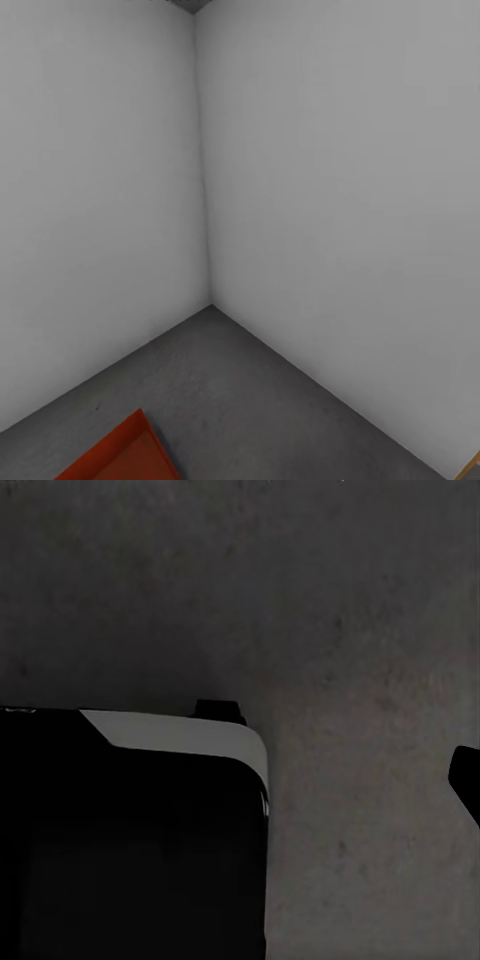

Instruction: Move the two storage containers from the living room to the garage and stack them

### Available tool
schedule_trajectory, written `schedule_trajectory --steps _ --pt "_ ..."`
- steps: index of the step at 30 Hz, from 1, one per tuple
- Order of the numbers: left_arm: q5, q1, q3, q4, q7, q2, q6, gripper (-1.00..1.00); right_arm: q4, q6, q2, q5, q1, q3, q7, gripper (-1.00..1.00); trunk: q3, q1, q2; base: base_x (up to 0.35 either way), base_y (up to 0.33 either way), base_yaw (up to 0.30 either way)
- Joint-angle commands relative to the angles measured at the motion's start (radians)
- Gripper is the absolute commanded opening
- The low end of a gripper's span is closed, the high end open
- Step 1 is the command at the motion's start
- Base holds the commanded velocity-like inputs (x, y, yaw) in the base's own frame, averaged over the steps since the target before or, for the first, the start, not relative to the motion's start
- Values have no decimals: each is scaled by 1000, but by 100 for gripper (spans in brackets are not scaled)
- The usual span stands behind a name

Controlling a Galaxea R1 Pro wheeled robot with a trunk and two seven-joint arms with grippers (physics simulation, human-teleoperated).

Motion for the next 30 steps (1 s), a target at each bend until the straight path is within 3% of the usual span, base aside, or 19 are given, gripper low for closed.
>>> schedule_trajectory --steps 1,12,30 --pt "7 -1 4 1 0 0 -2 100 2 -3 1 -9 -1 8 -1 100 0 0 -1 0 0 0" --pt "7 -1 4 1 0 -1 -2 100 2 -3 -2 -10 -1 7 -1 100 4 0 -1 0 0 -23" --pt "7 -1 4 1 0 0 -2 100 2 -2 0 -12 -1 8 -1 100 4 0 -1 0 0 -277"
